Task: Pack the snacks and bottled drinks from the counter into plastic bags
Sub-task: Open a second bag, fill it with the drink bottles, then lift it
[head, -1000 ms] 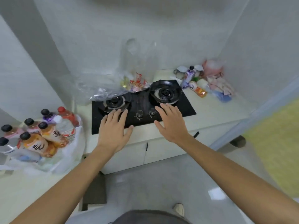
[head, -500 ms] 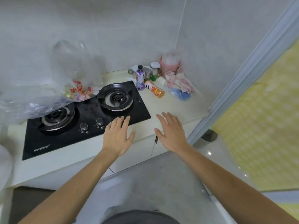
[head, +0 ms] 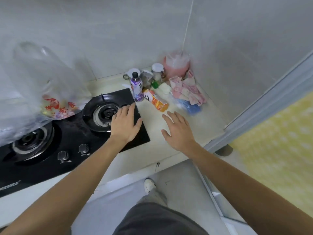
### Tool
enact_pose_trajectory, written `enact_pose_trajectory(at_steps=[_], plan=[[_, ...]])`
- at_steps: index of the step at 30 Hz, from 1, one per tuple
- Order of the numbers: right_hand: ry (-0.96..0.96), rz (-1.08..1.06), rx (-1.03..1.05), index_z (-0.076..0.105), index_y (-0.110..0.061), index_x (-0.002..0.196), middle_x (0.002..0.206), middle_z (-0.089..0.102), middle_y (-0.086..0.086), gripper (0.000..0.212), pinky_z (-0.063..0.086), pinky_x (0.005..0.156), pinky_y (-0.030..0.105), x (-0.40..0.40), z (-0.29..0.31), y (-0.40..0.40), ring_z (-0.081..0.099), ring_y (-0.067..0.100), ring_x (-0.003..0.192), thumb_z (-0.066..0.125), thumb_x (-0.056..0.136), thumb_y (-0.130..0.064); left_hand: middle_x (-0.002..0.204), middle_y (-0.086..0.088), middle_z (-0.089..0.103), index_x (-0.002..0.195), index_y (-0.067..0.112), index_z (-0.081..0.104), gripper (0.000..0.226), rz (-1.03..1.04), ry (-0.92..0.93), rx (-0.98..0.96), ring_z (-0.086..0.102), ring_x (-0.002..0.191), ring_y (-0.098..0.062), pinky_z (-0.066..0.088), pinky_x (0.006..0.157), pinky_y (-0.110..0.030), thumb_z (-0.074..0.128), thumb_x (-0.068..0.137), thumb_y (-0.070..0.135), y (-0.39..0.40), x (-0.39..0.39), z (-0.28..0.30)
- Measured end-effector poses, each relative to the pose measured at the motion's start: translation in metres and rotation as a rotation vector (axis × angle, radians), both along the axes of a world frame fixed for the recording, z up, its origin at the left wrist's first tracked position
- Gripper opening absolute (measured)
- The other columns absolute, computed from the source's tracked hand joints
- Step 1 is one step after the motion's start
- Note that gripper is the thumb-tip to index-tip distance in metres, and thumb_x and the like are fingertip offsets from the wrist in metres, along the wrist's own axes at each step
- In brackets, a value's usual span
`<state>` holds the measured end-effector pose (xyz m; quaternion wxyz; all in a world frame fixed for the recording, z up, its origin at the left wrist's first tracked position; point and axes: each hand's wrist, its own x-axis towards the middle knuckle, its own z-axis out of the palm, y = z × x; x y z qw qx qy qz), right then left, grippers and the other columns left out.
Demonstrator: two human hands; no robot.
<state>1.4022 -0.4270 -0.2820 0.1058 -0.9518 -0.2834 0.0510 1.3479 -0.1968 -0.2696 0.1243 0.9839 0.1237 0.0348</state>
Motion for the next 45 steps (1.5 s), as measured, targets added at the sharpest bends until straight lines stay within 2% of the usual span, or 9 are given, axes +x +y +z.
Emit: enact_pose_trajectory(at_steps=[7,10,17,22,28,34,38,41,45], plan=[[0.039,0.006,-0.042,0.039,-0.022,0.154,0.160,0.039,0.006,0.062,0.033,0.120,0.051,0.100,-0.036,0.024,0.032,0.033,0.150,0.059,0.098,-0.039,0.139,-0.016,0.049,0.155,0.010,0.027,0.074,0.082,0.036,-0.082,0.047,0.127,-0.038,0.045,0.100,-0.054,0.054,0.097,0.046,0.022,0.111,-0.015],[0.066,0.019,-0.053,0.041,-0.022,0.154,0.158,0.042,0.007,0.060,0.039,0.116,0.050,0.139,-0.049,0.043,0.035,0.034,0.147,0.060,0.099,-0.034,0.146,-0.019,0.044,0.156,0.004,0.023,0.081,0.187,0.045,-0.112,0.043,0.133,-0.040,0.043,0.102,-0.055,0.057,0.097,0.046,0.035,0.145,-0.023],[0.205,0.005,-0.019,0.033,-0.020,0.160,0.143,0.050,0.017,0.066,0.043,0.104,0.050,0.210,-0.102,0.104,0.051,0.039,0.127,0.057,0.101,-0.038,0.156,-0.014,0.036,0.159,0.007,0.018,0.096,0.310,0.013,-0.517,0.039,0.143,-0.031,0.036,0.114,-0.044,0.073,0.088,0.041,0.065,0.202,-0.050],[0.173,-0.018,-0.057,0.021,-0.018,0.164,0.132,0.052,0.021,0.075,0.050,0.086,0.044,0.222,-0.124,0.116,0.054,0.039,0.117,0.056,0.102,-0.042,0.130,-0.007,0.055,0.134,0.011,0.043,0.074,0.362,-0.029,-0.515,0.057,0.117,-0.026,0.049,0.099,-0.044,0.083,0.077,0.034,0.066,0.232,-0.064],[0.369,-0.173,-0.015,0.032,-0.011,0.154,0.137,0.052,0.020,0.071,0.049,0.094,0.046,0.223,-0.119,0.110,0.054,0.041,0.122,0.066,0.094,-0.028,0.119,-0.002,0.061,0.122,0.015,0.045,0.061,0.358,-0.084,-0.492,0.059,0.102,-0.018,0.051,0.087,-0.038,0.081,0.077,0.034,0.064,0.233,-0.074],[0.457,-0.167,-0.193,0.046,-0.010,0.136,0.132,0.052,0.011,0.071,0.049,0.095,0.040,0.209,-0.108,0.070,0.056,0.031,0.120,0.080,0.082,-0.039,0.122,-0.003,0.062,0.120,0.017,0.046,0.059,0.280,-0.012,-0.490,0.060,0.109,-0.024,0.048,0.084,-0.038,0.082,0.077,0.036,0.047,0.205,-0.064],[0.485,-0.216,-0.006,0.047,-0.011,0.125,0.119,0.050,0.006,0.071,0.047,0.080,0.037,0.192,-0.101,0.038,0.058,0.028,0.107,0.087,0.071,-0.034,0.116,-0.001,0.063,0.109,0.023,0.042,0.055,0.247,-0.007,-0.472,0.060,0.099,-0.023,0.044,0.077,-0.035,0.084,0.077,0.039,0.025,0.173,-0.051],[0.507,-0.243,0.179,0.045,-0.016,0.118,0.111,0.053,0.004,0.069,0.042,0.074,0.033,0.178,-0.090,0.017,0.053,0.022,0.095,0.086,0.064,-0.026,0.109,0.000,0.067,0.105,0.022,0.043,0.058,0.267,-0.052,-0.507,0.065,0.094,-0.024,0.054,0.078,-0.041,0.086,0.072,0.043,0.013,0.149,-0.035],[0.571,-0.188,0.431,0.044,-0.031,0.102,0.099,0.062,0.000,0.061,0.054,0.066,0.037,0.162,-0.067,0.009,0.065,0.023,0.085,0.078,0.053,-0.021,0.108,0.001,0.070,0.112,0.018,0.050,0.063,0.368,-0.139,-0.524,0.068,0.093,-0.021,0.058,0.083,-0.043,0.089,0.070,0.045,0.000,0.110,-0.008]])
